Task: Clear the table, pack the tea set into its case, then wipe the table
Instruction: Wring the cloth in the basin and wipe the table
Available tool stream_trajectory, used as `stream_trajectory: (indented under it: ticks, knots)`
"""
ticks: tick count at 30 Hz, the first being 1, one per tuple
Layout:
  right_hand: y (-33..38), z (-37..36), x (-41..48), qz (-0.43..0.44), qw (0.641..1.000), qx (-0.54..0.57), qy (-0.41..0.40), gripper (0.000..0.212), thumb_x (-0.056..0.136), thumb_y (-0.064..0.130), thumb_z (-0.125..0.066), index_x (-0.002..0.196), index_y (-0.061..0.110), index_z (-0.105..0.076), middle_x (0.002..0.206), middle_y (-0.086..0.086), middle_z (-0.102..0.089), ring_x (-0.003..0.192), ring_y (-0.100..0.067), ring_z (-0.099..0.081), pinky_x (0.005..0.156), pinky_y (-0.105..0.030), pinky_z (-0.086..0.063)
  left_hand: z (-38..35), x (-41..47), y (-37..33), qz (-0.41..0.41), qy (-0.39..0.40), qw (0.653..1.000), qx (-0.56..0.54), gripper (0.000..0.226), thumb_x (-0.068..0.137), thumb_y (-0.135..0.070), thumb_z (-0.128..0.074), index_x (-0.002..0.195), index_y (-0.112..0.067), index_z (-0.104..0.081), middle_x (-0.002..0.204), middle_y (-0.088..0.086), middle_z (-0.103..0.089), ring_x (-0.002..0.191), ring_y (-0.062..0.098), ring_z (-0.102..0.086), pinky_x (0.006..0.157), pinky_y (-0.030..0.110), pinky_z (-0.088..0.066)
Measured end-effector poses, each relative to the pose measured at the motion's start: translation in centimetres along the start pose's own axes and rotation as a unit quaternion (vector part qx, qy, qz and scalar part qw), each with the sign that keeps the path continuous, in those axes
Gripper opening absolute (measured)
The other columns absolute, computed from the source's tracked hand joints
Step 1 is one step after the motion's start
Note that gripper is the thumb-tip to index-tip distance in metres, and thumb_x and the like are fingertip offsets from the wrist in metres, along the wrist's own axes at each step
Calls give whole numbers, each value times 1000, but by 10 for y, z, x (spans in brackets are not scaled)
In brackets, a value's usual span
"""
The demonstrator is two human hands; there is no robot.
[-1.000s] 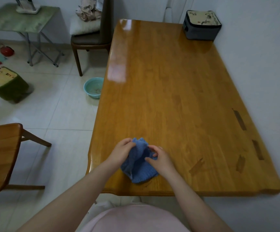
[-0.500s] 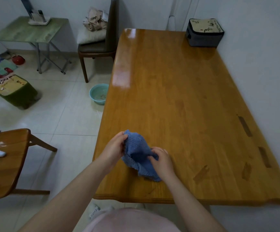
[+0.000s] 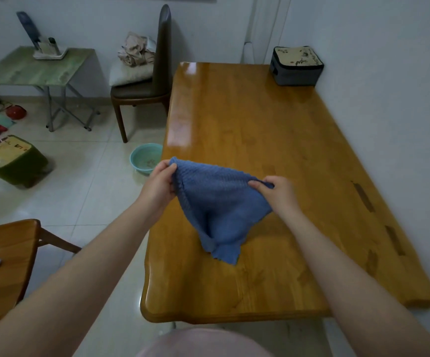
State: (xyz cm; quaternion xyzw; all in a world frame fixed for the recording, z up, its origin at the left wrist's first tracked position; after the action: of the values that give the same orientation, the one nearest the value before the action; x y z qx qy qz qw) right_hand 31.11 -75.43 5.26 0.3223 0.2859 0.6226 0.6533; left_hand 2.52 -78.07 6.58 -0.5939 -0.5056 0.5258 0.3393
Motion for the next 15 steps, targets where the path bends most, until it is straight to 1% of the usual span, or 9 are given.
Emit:
stream_trajectory:
  ticks: [2,4,6,8,10,11,14,15]
  knots:
    - [24,21,12,19,998,-53,-12,53,83,44,-71,52,16,-39,51,-2,-33,52,-16,-33,52,-35,-19,-5,7,-15,-1,8,1000,9,15,103,-20,-41,98,-18,-54,86,0,-64,74,12,-61,67,25,-47]
    - [43,41,25,33,992,-118,-24,54,82,50,-69,54,14,-42,52,-4,-40,53,-19,-39,52,-37,-20,-9,17,-31,-9,9,1000,24,16,102,-20,-42,92,-20,-55,75,-3,-59,61,10,-53,59,27,-39]
    - [55,56,38,35,985,-167,-27,56,82,56,-66,54,15,-41,53,-2,-43,54,-18,-42,51,-37,-23,-9,28,-46,-17,4,998,53,17,101,-20,-45,87,-22,-54,67,-4,-52,52,8,-44,55,27,-32]
    - [69,70,53,44,979,-198,-33,56,82,58,-65,54,15,-43,53,-1,-45,55,-17,-44,49,-36,-24,-10,39,-64,-27,1,997,69,15,99,-21,-49,85,-21,-55,67,-3,-50,54,10,-43,57,27,-34]
    - [87,84,65,65,973,-217,-53,54,81,59,-64,56,14,-47,55,-2,-48,57,-18,-46,50,-36,-25,-15,49,-82,-42,12,996,73,13,99,-22,-49,88,-19,-55,72,0,-51,61,13,-46,60,29,-37]
    - [95,90,71,72,971,-219,-60,54,81,58,-65,56,14,-46,55,-3,-48,56,-19,-46,50,-36,-26,-17,53,-91,-51,19,996,75,13,100,-22,-49,88,-19,-54,74,0,-52,63,14,-47,61,29,-38]
    - [103,98,79,79,977,-188,-56,53,81,54,-67,55,14,-43,53,-3,-43,55,-21,-44,52,-36,-27,-21,60,-105,-69,33,994,81,13,100,-22,-48,92,-17,-56,83,2,-56,69,15,-53,67,31,-43]
    - [100,96,79,76,981,-170,-47,52,80,52,-68,55,13,-46,53,-3,-43,55,-20,-44,53,-36,-28,-20,60,-104,-67,33,994,85,12,101,-21,-48,93,-17,-56,82,2,-55,66,14,-53,66,31,-43]
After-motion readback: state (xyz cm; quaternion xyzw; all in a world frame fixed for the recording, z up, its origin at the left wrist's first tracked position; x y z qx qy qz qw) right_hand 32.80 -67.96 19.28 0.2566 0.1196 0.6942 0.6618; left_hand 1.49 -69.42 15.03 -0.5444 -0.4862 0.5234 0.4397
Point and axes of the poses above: each hand's wrist, its own x-axis towards the middle knuckle, its own z-axis out of the back of the hand, y = z × x, the point moved 10 cm from there along x, towards the middle knuckle
